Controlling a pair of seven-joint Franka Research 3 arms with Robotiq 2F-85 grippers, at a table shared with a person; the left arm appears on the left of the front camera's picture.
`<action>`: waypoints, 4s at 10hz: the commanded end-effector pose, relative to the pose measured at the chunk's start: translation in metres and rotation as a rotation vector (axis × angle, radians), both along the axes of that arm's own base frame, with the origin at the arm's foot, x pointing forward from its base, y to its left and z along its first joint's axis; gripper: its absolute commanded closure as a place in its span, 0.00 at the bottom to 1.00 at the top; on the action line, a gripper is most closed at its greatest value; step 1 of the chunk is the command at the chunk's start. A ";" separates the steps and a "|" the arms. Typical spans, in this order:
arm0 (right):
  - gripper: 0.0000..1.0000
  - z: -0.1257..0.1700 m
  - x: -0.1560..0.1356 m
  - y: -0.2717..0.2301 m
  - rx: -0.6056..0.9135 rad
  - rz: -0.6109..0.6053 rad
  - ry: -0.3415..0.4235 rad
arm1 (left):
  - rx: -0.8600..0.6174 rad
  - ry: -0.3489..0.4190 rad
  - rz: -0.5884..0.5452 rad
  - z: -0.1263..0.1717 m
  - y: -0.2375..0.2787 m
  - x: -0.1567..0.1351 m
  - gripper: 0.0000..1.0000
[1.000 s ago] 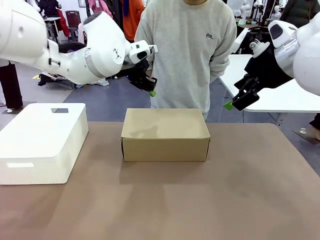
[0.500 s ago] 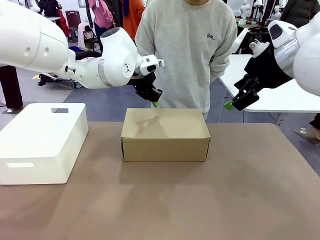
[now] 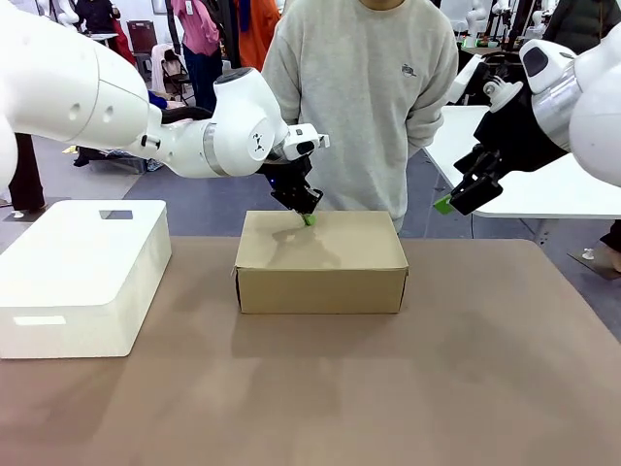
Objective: Pack the shoes into the box.
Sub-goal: Press down on the lid of the Shoes Box.
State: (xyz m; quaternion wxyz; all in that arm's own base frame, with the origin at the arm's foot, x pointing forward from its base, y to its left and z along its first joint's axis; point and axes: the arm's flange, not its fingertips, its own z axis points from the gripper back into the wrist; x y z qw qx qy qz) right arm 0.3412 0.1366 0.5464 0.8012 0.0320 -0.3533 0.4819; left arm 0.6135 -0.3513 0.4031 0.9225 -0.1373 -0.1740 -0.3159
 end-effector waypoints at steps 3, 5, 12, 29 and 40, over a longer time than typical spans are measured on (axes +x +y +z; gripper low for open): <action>0.00 -0.001 -0.001 0.002 0.006 -0.018 0.007 | 0.016 -0.066 0.076 0.033 0.011 -0.011 1.00; 0.00 -0.001 -0.001 0.002 0.006 -0.018 0.007 | 0.012 -0.123 0.111 0.059 0.020 -0.025 1.00; 0.00 -0.001 -0.001 0.002 0.006 -0.018 0.007 | -0.018 -0.118 0.088 0.077 0.017 -0.021 1.00; 0.00 -0.001 -0.001 0.002 0.006 -0.018 0.007 | 0.070 -0.207 -0.225 0.143 0.182 -0.199 0.12; 0.00 -0.001 -0.001 0.002 0.006 -0.018 0.007 | 0.028 -0.316 -0.186 0.177 0.191 -0.192 0.00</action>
